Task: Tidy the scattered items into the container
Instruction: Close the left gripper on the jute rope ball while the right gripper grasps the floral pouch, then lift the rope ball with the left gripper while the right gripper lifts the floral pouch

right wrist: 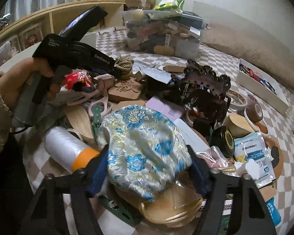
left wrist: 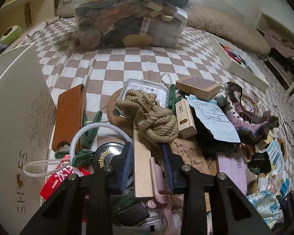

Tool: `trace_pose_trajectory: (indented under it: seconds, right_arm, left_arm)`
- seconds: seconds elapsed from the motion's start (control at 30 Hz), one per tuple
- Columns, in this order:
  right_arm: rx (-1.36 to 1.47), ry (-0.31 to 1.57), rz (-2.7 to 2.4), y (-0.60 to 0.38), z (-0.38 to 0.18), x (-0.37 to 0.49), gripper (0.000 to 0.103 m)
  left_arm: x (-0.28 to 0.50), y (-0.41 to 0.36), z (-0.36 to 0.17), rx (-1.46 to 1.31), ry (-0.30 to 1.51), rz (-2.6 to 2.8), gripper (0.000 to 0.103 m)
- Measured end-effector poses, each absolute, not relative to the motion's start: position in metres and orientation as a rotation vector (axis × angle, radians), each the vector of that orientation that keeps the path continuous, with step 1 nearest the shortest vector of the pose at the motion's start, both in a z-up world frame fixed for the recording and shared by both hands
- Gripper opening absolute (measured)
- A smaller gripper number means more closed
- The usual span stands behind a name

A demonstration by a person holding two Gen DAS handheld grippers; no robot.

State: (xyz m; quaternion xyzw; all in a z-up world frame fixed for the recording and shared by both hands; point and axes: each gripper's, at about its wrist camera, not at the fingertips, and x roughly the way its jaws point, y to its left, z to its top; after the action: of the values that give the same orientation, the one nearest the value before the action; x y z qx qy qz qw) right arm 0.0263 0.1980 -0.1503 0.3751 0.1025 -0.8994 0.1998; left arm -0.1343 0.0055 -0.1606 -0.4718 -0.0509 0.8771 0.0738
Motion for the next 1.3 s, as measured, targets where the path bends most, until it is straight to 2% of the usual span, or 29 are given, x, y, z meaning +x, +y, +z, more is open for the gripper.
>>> trace_pose_trajectory:
  seconds: [0.03,0.07,0.1,0.13,0.17,0.27,0.43,0.7,0.73,0.77,0.8,0.83,1.07,1.3]
  right_arm:
    - [1.043,0.282,-2.518,0.198,-0.149,0.026,0.057]
    - [1.033,0.275,-2.519,0.199,-0.148,0.026,0.049]
    - [1.025,0.265,-2.517,0.2,-0.146,0.026,0.04]
    - [1.015,0.254,-2.52,0.201,-0.144,0.027,0.037]
    - [1.0,0.242,-2.524,0.202,-0.141,0.027,0.032]
    - [0.957,0.192,-2.545,0.208,-0.133,0.029,0.029]
    - [0.931,0.076,-2.567,0.224,-0.124,0.028,0.028]
    - [0.949,0.03,-2.577,0.228,-0.122,0.026,0.028]
    - [0.95,0.028,-2.575,0.229,-0.123,0.026,0.028]
    - [0.953,0.026,-2.576,0.229,-0.123,0.027,0.028]
    - [0.953,0.024,-2.577,0.23,-0.123,0.027,0.028]
    - [0.954,0.02,-2.577,0.23,-0.123,0.027,0.028]
    - [0.943,0.007,-2.579,0.232,-0.121,0.028,0.028]
    - [0.937,-0.028,-2.59,0.238,-0.12,0.027,0.028]
  left_arm:
    - [-0.134,0.005,-0.161,-1.414,-0.158,2.635,0.047]
    - [-0.133,0.004,-0.16,-1.408,-0.164,2.643,0.066]
    - [-0.133,0.003,-0.159,-1.396,-0.168,2.654,0.072]
    - [-0.132,0.002,-0.157,-1.38,-0.171,2.662,0.075]
    - [-0.133,0.002,-0.155,-1.369,-0.174,2.665,0.075]
    - [-0.137,0.005,-0.151,-1.35,-0.17,2.66,0.075]
    - [-0.151,0.014,-0.154,-1.384,-0.073,2.677,0.075]
    - [-0.167,0.02,-0.166,-1.439,-0.117,2.633,0.075]
    - [-0.169,0.022,-0.167,-1.441,-0.114,2.631,0.072]
    - [-0.169,0.024,-0.168,-1.443,-0.109,2.628,0.058]
    - [-0.169,0.025,-0.17,-1.456,-0.097,2.627,0.051]
    - [-0.169,0.026,-0.171,-1.465,-0.085,2.634,0.048]
    - [-0.166,0.013,-0.17,-1.476,-0.166,2.641,0.042]
    - [-0.151,0.004,-0.156,-1.418,-0.235,2.651,0.041]
